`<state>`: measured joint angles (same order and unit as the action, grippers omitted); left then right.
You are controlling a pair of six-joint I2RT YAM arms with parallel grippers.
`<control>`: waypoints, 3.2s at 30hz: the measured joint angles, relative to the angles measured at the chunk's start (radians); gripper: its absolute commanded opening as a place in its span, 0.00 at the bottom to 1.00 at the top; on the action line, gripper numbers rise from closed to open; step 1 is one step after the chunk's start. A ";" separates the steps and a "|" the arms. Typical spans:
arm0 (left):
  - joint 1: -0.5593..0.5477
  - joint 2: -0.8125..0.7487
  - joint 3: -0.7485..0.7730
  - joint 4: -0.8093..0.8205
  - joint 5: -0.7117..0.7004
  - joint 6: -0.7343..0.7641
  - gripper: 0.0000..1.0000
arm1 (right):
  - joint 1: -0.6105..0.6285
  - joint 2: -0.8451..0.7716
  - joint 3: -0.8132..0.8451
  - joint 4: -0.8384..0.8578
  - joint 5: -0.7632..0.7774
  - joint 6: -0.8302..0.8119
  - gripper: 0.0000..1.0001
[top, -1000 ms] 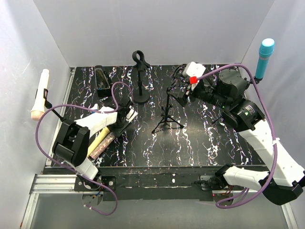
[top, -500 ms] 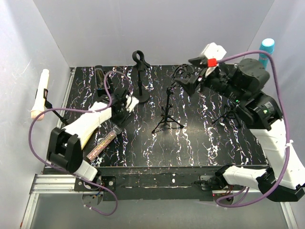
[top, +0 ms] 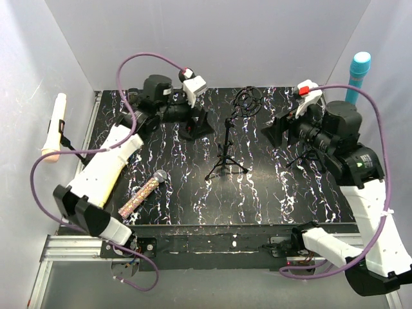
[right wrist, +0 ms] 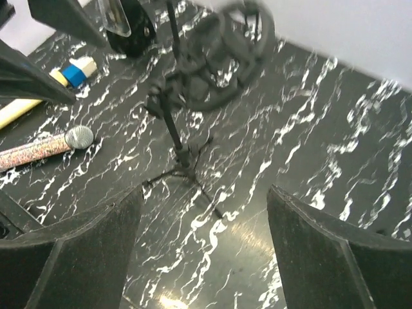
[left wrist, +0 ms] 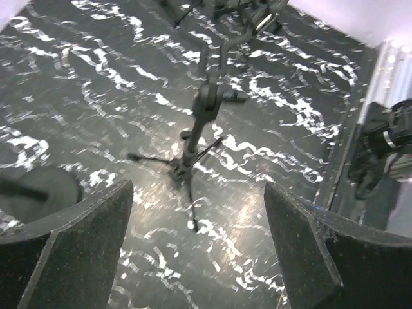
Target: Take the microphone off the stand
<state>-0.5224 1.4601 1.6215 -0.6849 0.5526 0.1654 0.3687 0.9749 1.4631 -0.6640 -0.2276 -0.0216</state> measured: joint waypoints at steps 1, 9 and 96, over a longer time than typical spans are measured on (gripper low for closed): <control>-0.010 0.030 0.019 0.010 0.021 -0.014 0.81 | -0.011 -0.006 -0.037 -0.009 -0.001 0.009 0.83; -0.074 0.241 0.160 0.070 0.099 -0.162 0.76 | -0.086 -0.102 -0.320 -0.023 -0.078 0.021 0.84; -0.128 0.318 0.348 -0.222 0.349 0.404 0.00 | -0.144 0.760 -0.344 0.413 -1.036 0.461 0.58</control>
<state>-0.6502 1.7782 1.9697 -0.9066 0.9012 0.5697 0.2245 1.7351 1.1187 -0.2512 -1.2640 0.4393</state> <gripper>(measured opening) 0.369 0.621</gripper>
